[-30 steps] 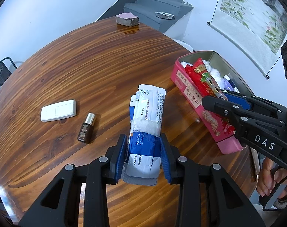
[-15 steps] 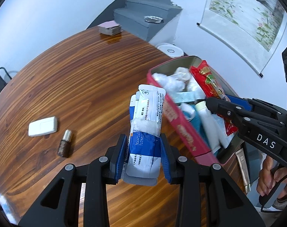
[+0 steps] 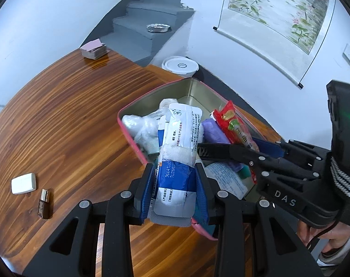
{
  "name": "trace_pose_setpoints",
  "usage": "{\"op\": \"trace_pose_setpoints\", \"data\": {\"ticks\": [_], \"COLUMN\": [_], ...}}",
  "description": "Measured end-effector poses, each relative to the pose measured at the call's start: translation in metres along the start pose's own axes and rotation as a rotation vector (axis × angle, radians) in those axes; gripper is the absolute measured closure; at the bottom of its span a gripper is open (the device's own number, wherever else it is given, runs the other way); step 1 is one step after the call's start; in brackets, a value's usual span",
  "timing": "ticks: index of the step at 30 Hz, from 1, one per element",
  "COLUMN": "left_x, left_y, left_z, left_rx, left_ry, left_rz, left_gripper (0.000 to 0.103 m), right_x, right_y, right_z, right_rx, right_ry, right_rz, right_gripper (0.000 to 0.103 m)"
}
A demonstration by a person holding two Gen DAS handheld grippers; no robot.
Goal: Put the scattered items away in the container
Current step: 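Lower both items into the tin and open the left and right grippers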
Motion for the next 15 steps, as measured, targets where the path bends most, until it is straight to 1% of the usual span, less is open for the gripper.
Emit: {"op": "trace_pose_setpoints", "data": {"ticks": [7,15], "left_x": [0.001,0.000], "left_y": [0.002,-0.003], "left_z": [0.002,0.004], "left_rx": [-0.009,-0.008], "left_ry": [0.011,0.019], "left_rz": [-0.012,-0.004], "left_gripper": [0.066,0.066], "right_x": [0.003,0.011], "right_y": [-0.015,-0.018], "right_z": [0.007,0.012], "right_rx": [0.020,0.021], "right_ry": [0.023,0.045], "right_rz": [0.013,0.013], "right_gripper": [0.069,0.069]}}
Point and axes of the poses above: each gripper's, at about its wrist camera, not at the fingertips, and z roughly the way its jaws point, y to its left, x to its underside, the point moved 6 cm from there along z, roughly the way its jaws point, and after that the axes turned 11 degrees about z, right-handed, at the moved point
